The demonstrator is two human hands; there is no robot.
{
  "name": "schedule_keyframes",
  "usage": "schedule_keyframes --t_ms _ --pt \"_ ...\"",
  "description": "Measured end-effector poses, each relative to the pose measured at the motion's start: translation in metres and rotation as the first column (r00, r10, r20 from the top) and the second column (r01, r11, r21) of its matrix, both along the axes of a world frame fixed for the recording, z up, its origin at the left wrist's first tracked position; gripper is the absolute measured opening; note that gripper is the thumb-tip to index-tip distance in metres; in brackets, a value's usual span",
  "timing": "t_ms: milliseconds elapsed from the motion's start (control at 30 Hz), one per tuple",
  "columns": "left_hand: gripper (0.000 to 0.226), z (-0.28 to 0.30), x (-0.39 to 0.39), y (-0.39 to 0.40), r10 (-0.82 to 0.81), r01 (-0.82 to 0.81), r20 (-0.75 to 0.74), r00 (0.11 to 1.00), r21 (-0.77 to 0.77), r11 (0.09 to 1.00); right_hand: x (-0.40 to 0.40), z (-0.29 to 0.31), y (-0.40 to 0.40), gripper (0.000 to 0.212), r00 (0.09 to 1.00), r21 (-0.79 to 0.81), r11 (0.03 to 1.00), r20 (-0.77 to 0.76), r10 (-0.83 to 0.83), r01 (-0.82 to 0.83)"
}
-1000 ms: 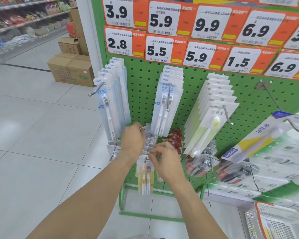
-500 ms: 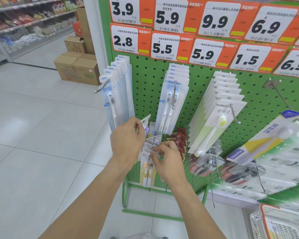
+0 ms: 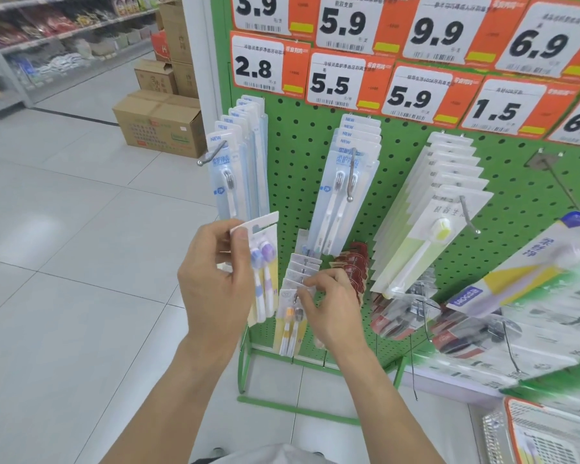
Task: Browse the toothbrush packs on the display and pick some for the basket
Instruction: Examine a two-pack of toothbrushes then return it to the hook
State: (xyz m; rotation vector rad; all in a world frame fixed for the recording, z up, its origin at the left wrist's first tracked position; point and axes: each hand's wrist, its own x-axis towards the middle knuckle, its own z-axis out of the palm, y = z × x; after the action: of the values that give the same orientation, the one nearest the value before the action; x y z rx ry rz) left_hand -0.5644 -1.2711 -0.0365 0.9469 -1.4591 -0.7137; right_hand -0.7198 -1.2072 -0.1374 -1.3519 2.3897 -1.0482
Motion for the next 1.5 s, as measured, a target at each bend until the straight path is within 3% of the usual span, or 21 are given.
schedule_keyframes --t_ms 167,333,433,500,567,600,667,800,1000,1133,1333,1400,1500 --pt "0.011 0.004 0.019 0.006 0.002 0.001 -0.050 0.999 0.058 0.998 0.001 0.001 0.001 0.017 1.000 -0.001 1.000 -0.006 -0.003 0.003" --pt "0.014 0.001 0.021 0.016 -0.171 0.197 -0.123 0.978 0.254 0.947 0.004 0.008 0.007 0.022 0.999 -0.039 0.999 0.004 -0.035 0.035" --pt "0.011 -0.006 0.022 0.016 -0.220 0.262 -0.154 0.963 0.358 0.896 0.014 0.026 0.023 0.013 0.967 -0.244 0.965 0.254 -0.036 0.100" --pt "0.009 -0.012 0.022 0.015 -0.243 0.292 -0.169 0.955 0.414 0.862 0.020 0.041 0.037 0.020 0.834 -0.304 0.948 0.545 0.090 0.097" --pt "0.008 -0.017 0.019 0.017 -0.268 0.330 -0.197 0.943 0.460 0.824 0.021 0.053 0.049 0.033 0.624 -0.298 0.954 0.747 0.230 0.005" --pt "0.008 -0.020 0.018 0.018 -0.281 0.346 -0.203 0.938 0.481 0.805 0.021 0.056 0.054 0.037 0.549 -0.295 0.954 0.789 0.277 -0.058" --pt "0.007 -0.025 0.015 0.022 -0.313 0.377 -0.209 0.926 0.519 0.767 0.022 0.056 0.061 0.039 0.495 -0.304 0.942 0.802 0.335 -0.144" --pt "0.009 -0.037 0.010 0.027 -0.428 0.417 -0.125 0.895 0.573 0.706 0.024 0.045 0.068 0.024 0.518 -0.279 0.955 0.805 0.289 -0.099" --pt "0.013 -0.053 0.013 0.043 -0.524 0.483 -0.180 0.832 0.701 0.525 0.021 0.039 0.075 0.031 0.505 -0.218 0.975 0.847 0.168 0.042" --pt "0.013 -0.054 0.013 0.050 -0.473 0.467 -0.211 0.855 0.709 0.529 0.021 0.043 0.078 0.023 0.507 -0.206 0.979 0.845 0.172 0.010" --pt "0.009 -0.050 0.015 0.047 -0.399 0.451 -0.244 0.884 0.669 0.591 0.016 0.039 0.088 0.024 0.494 -0.208 0.946 0.813 0.309 -0.249" --pt "0.008 -0.048 0.016 0.046 -0.411 0.472 -0.264 0.873 0.674 0.568 0.017 0.034 0.089 0.025 0.495 -0.204 0.951 0.817 0.296 -0.231" --pt "0.011 -0.047 0.016 0.048 -0.491 0.518 -0.279 0.826 0.718 0.465 0.019 0.028 0.090 0.024 0.506 -0.181 0.963 0.823 0.259 -0.198"
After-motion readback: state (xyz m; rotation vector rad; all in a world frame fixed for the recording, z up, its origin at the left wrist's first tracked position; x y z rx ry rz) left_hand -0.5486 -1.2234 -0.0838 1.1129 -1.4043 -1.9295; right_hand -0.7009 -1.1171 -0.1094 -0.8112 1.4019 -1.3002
